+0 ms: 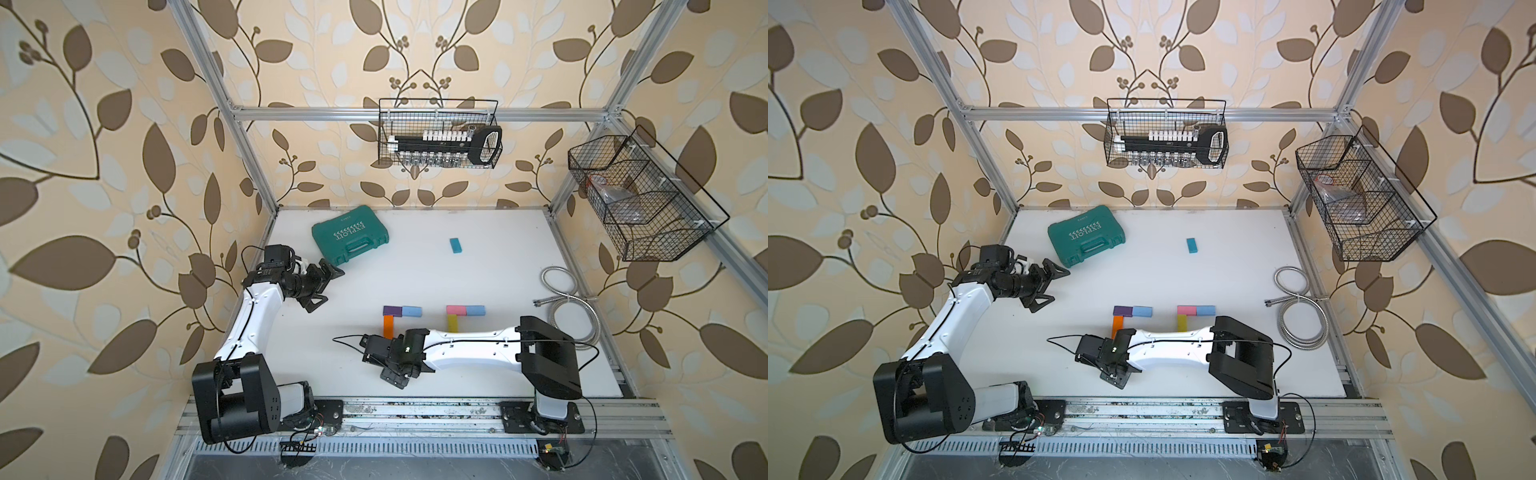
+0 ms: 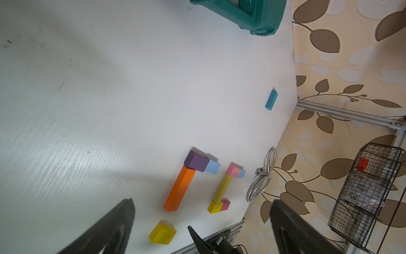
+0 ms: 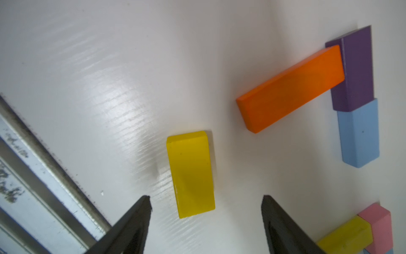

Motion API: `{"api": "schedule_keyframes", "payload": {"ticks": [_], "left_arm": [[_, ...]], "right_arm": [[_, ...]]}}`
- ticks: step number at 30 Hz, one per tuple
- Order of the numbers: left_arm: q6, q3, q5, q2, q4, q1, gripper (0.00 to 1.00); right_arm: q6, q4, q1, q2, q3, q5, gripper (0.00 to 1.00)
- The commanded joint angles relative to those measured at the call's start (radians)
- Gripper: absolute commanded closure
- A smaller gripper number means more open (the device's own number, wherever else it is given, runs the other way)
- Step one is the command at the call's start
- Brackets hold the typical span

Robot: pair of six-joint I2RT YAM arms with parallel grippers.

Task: Assemble the letter c with building blocks
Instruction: Assemble the building block at the center of the board.

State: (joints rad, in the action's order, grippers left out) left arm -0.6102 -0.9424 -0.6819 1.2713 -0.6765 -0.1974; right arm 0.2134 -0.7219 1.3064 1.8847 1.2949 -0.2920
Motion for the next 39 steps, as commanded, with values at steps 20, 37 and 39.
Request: {"api": "schedule_keyframes", "payload": {"ticks": [20, 37, 39], "left_arm": [[-0.017, 0.028, -0.027, -0.006, 0.031, -0.004, 0.01], [-0.024, 0.031, -0.028, -0.007, 0.037, -0.005, 0.01], [-0.024, 0.033, -0.028, -0.007, 0.038, -0.005, 0.01]], "right_arm": [[0.024, 0.041, -0.048, 0.034, -0.058, -0.019, 0.17], [0.007, 0.045, -0.081, 0.064, -0.016, -0.015, 0.17], [0.007, 0.046, -0.082, 0.065, -0.013, -0.017, 0.17]]}}
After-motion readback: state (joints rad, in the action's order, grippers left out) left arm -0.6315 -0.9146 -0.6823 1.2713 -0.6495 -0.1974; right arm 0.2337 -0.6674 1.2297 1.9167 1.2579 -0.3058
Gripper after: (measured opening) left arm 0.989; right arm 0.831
